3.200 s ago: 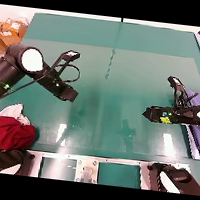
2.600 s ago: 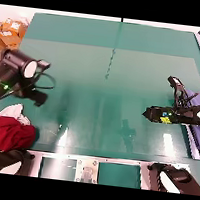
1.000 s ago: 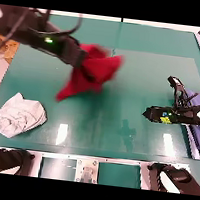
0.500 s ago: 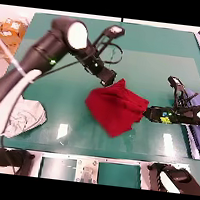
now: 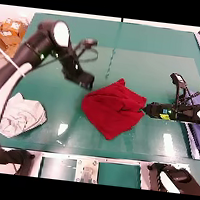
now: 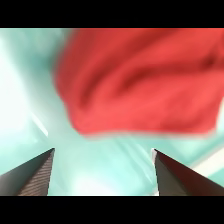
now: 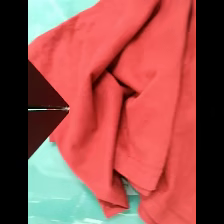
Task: Fold the shirts.
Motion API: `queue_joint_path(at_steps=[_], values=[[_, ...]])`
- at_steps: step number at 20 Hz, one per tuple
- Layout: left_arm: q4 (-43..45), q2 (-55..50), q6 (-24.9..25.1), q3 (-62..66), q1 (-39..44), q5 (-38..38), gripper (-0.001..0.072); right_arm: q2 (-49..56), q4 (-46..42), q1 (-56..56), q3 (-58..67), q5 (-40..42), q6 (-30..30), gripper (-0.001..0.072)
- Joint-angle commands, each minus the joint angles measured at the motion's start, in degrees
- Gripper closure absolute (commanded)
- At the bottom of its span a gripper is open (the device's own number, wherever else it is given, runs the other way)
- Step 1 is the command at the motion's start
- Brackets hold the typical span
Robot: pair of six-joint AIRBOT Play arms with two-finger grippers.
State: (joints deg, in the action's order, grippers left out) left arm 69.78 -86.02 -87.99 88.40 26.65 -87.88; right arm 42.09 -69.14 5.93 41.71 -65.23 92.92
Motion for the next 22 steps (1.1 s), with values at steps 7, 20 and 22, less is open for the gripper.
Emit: queue_joint_path(at_steps=[7, 20, 22], values=[[-29.53, 4.22, -3.06, -42.47, 16.7, 39.32, 0.0006, 19.93, -0.2, -12.7, 4.83, 11.47, -0.04, 0.0289], [-26.95, 3.54, -1.57, -39.91, 19.32, 38.01, 0.0688, 47.21, 6.95, -17.05, 18.29, 7.06, -3.98, 0.0322], [-19.45, 5.46, -2.75, -38.99, 15.5, 31.87, 0.0688, 48.87, 12.48, -16.94, 18.27, 5.35, -7.41, 0.0419]])
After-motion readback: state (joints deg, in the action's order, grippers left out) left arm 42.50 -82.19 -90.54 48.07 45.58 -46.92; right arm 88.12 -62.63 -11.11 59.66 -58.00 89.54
